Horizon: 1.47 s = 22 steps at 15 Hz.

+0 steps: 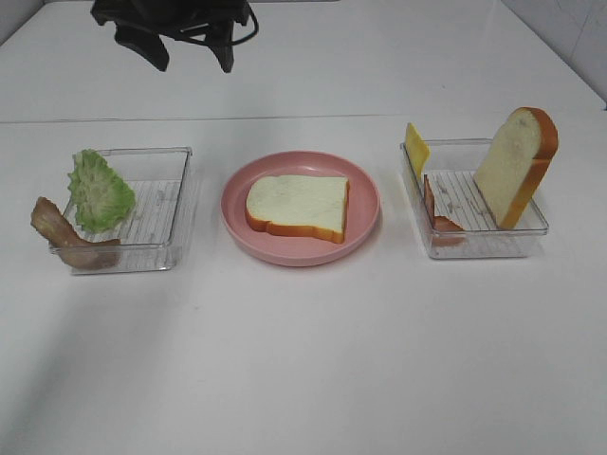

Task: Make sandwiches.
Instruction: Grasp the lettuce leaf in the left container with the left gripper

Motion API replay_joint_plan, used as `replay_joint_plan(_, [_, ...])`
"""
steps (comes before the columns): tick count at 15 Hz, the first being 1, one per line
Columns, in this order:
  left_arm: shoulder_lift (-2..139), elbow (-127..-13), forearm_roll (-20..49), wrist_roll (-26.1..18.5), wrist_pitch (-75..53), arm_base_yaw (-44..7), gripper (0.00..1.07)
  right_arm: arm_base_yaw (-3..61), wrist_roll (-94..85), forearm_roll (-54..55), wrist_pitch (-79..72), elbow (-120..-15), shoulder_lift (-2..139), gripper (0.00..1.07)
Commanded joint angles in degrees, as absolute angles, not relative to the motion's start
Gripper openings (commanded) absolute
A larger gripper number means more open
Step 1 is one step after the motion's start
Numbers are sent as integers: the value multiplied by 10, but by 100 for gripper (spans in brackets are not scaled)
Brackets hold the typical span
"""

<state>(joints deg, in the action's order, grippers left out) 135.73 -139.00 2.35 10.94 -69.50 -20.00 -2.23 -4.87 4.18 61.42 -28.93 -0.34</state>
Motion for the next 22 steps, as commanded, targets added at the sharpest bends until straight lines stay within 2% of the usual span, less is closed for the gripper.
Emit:
replay_joint_plan(1, [1320,-1355,23,109,-738,-172,77,-26,-49,41,608,-290,-10,71])
replay_joint_plan(6, [1240,-1223,18,96,-738,-105,77,-26,-49,41,608,-290,-10,71])
replay_joint_plan(12, [1239,-1108,10,95,-718,-54,77,-26,-49,41,608,-290,-10,71])
replay_joint_plan(19, [1306,-1082,7,95,-679,-49,75,-26,-49,41,608,-290,-10,71])
replay_joint_plan(22, [1319,-1082,10,95,-638,-49,69,-26,-49,41,608,-290,-10,71])
